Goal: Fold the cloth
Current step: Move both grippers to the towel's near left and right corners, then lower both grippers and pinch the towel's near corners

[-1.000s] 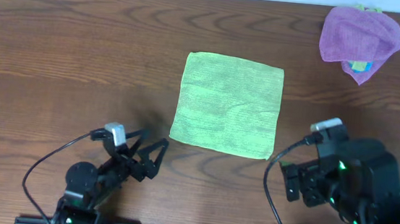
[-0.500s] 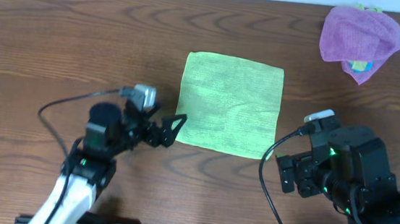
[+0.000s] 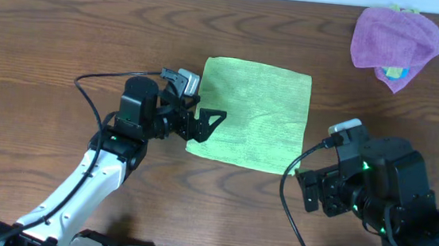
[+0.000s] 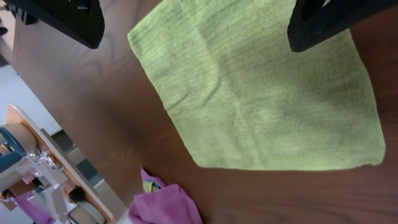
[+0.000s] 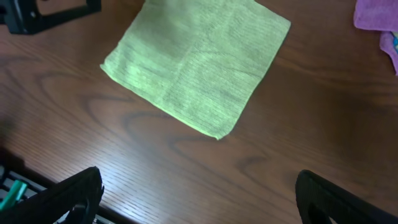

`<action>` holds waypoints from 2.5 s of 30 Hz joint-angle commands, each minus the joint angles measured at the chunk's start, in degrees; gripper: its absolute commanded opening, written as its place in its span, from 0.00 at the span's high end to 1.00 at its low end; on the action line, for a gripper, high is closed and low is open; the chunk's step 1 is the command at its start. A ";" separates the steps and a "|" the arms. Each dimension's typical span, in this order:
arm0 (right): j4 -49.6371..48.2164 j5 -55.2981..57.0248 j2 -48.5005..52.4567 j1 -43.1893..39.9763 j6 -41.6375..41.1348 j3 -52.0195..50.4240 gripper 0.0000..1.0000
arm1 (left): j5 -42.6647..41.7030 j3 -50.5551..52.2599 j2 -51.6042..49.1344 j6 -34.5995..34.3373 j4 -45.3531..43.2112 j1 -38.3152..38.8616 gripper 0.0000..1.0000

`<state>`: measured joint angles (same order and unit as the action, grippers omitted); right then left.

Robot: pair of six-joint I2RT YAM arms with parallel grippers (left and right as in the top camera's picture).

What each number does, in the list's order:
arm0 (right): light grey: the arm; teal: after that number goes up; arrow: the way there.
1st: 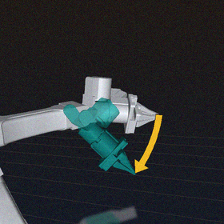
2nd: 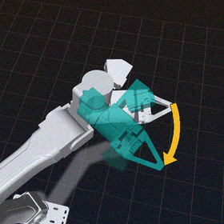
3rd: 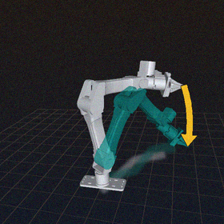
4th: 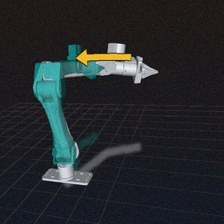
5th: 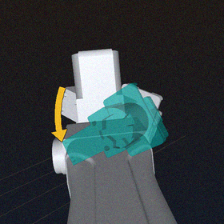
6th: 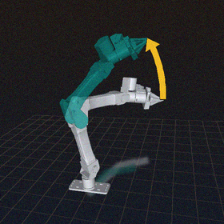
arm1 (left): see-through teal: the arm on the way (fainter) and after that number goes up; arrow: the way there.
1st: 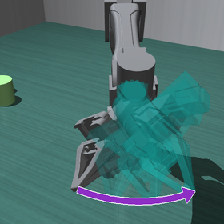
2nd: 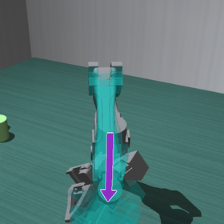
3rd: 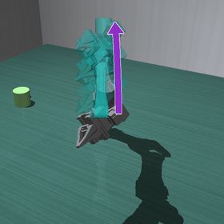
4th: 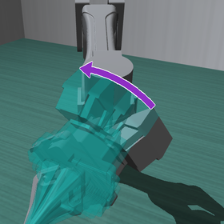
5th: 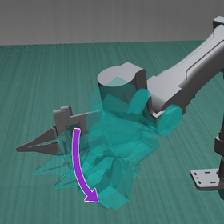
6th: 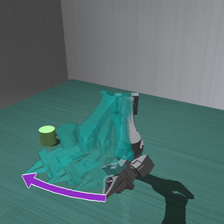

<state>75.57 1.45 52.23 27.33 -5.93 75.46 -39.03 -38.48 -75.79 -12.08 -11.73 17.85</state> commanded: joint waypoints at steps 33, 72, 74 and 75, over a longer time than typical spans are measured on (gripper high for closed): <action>-15.80 -27.15 -17.66 -27.47 -11.85 -35.32 0.06 | 6.27 0.83 -0.98 4.42 31.32 -5.40 0.04; -57.11 -41.99 17.64 -39.36 -12.48 -56.85 0.15 | -13.70 0.94 -24.30 0.07 17.51 -14.05 0.05; -59.32 -41.99 20.06 -39.39 -12.48 -56.83 0.15 | -13.53 0.94 -24.30 0.04 17.90 -13.22 0.05; -60.17 -41.99 21.07 -39.43 -12.50 -56.83 0.15 | -13.33 0.94 -24.30 0.07 17.86 -12.41 0.05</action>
<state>15.97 -40.99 70.87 -11.46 -17.87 19.05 -56.18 -38.46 -97.78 -10.94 4.78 3.95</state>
